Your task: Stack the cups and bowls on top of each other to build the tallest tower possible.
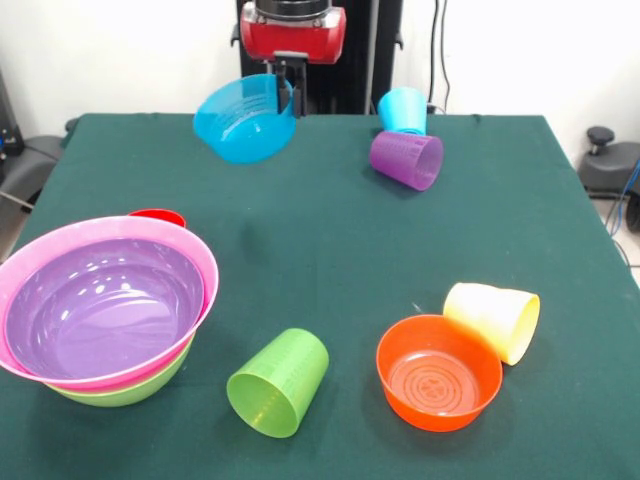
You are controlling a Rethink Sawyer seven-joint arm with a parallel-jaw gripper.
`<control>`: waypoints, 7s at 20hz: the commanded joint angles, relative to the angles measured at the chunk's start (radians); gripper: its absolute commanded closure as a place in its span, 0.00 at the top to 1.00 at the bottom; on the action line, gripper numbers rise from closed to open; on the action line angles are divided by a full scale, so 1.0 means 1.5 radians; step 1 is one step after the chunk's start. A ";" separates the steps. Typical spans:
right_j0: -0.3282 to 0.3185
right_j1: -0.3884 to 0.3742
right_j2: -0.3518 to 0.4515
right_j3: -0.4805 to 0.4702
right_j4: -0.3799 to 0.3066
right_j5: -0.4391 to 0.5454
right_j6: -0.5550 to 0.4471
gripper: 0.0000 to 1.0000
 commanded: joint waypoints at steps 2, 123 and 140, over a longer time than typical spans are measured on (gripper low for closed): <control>-0.018 0.021 0.107 -0.094 0.008 0.158 -0.218 0.00; 0.072 0.287 0.079 -0.449 -0.033 0.198 -0.301 1.00; 0.113 0.316 0.032 -0.455 0.002 0.137 -0.281 1.00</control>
